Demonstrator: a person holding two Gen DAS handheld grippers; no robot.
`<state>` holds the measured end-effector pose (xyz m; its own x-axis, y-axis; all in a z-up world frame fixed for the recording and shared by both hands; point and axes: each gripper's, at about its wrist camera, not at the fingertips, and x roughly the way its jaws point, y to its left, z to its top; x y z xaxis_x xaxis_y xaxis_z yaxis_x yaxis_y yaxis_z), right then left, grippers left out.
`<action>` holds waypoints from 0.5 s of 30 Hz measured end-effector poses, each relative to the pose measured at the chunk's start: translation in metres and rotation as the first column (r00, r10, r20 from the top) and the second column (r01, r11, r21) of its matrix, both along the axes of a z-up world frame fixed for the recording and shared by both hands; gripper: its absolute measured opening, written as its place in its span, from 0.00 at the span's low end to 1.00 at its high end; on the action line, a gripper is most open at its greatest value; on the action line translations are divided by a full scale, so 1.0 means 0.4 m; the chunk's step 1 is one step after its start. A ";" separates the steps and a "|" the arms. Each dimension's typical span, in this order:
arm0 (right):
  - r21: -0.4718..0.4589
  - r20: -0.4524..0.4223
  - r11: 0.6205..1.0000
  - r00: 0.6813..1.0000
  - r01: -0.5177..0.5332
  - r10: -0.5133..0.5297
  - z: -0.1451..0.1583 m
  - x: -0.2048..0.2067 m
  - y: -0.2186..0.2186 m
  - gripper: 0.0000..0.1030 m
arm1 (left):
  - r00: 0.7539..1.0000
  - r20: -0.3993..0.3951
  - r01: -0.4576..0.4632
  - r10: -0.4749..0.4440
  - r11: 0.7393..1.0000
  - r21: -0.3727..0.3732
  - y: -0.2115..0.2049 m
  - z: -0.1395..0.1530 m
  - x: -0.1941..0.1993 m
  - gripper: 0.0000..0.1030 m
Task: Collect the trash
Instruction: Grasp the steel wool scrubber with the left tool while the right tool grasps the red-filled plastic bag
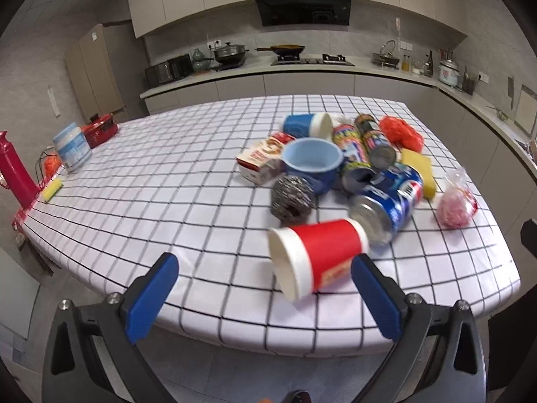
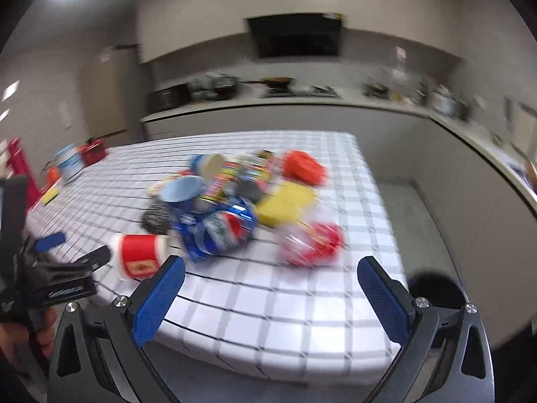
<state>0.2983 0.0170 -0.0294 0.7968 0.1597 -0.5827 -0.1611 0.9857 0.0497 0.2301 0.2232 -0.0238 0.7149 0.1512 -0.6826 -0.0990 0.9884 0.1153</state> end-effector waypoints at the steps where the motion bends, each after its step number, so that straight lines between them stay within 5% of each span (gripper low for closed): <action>1: -0.012 0.005 1.000 1.000 -0.025 0.025 0.001 0.009 0.021 1.00 | 1.000 0.005 -0.005 0.005 1.000 0.002 0.007 0.003 0.007 1.00; 15: 0.063 -0.009 0.962 0.964 -0.265 0.266 -0.028 0.098 0.129 1.00 | 0.991 -0.035 -0.130 0.128 0.991 -0.044 0.127 0.041 0.078 1.00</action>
<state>0.3374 0.0685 -0.0406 0.7109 0.3994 -0.5788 -0.4148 0.9028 0.1135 0.2614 0.2740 -0.0075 0.6693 0.2087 -0.7130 -0.2230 0.9719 0.0752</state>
